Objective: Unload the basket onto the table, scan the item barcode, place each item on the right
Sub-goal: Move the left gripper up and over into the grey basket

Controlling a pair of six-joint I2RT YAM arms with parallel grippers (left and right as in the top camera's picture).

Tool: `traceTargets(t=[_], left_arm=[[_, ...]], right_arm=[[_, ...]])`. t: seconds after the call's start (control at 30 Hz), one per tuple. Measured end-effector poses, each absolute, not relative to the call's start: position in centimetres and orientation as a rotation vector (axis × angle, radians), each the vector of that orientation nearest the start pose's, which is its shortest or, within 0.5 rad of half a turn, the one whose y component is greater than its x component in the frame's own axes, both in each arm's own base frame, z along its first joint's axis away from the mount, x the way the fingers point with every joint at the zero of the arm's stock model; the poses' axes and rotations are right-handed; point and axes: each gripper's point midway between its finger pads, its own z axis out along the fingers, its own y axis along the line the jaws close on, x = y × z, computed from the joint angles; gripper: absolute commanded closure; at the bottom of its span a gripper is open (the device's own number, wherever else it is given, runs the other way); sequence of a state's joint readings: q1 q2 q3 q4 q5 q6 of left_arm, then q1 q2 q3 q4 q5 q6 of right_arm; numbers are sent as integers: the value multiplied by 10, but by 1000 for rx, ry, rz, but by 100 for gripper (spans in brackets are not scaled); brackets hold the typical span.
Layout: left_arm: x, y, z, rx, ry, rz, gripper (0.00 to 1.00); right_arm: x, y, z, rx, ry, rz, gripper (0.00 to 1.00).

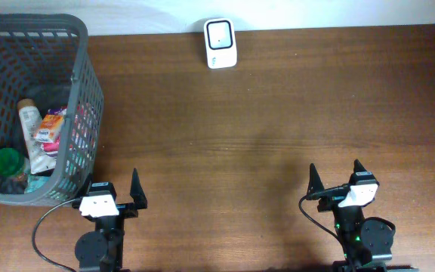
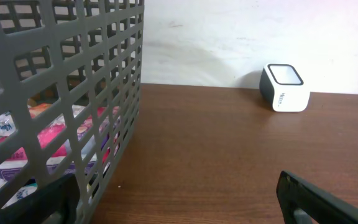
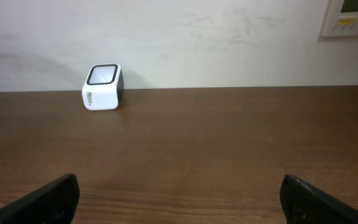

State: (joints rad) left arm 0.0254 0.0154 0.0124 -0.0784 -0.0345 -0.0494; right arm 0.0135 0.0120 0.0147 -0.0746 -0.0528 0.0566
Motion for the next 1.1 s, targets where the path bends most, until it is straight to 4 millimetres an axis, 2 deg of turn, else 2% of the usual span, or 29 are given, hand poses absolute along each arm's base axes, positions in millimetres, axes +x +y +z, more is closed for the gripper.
traceTargets(t=[0.33, 0.43, 0.5, 0.57, 0.63, 0.73, 0.8, 0.87, 0.93, 0.97, 1.07, 1.1], left_arm=[[246, 9, 157, -73, 1650, -6, 1], [246, -15, 161, 35, 1635, -121, 1], [243, -34, 173, 126, 1583, -206, 1], [237, -54, 198, 235, 1473, -283, 1], [221, -74, 239, 368, 1278, -328, 1], [200, -84, 278, 446, 1088, -328, 1], [189, -87, 296, 471, 1009, -319, 1], [182, -84, 315, 456, 964, -299, 1], [173, -77, 345, 418, 918, -258, 1], [167, -71, 370, 387, 902, -226, 1], [172, -51, 412, 275, 1028, -164, 1], [176, -47, 420, 256, 1075, -142, 1]], right_arm=[[246, 12, 160, -5, 1643, 97, 2], [246, 12, 160, -4, 1643, 97, 1], [246, 12, 160, -5, 1643, 97, 2], [246, 12, 160, -5, 1643, 96, 2], [246, 12, 160, -5, 1643, 97, 1], [246, 12, 160, -5, 1644, 96, 1], [246, 12, 160, -6, 1643, 96, 1], [246, 12, 160, -5, 1643, 97, 1], [246, 12, 160, -5, 1643, 97, 1], [246, 12, 160, -5, 1643, 97, 2], [246, 12, 160, -5, 1643, 97, 2], [246, 12, 160, -5, 1643, 97, 1]])
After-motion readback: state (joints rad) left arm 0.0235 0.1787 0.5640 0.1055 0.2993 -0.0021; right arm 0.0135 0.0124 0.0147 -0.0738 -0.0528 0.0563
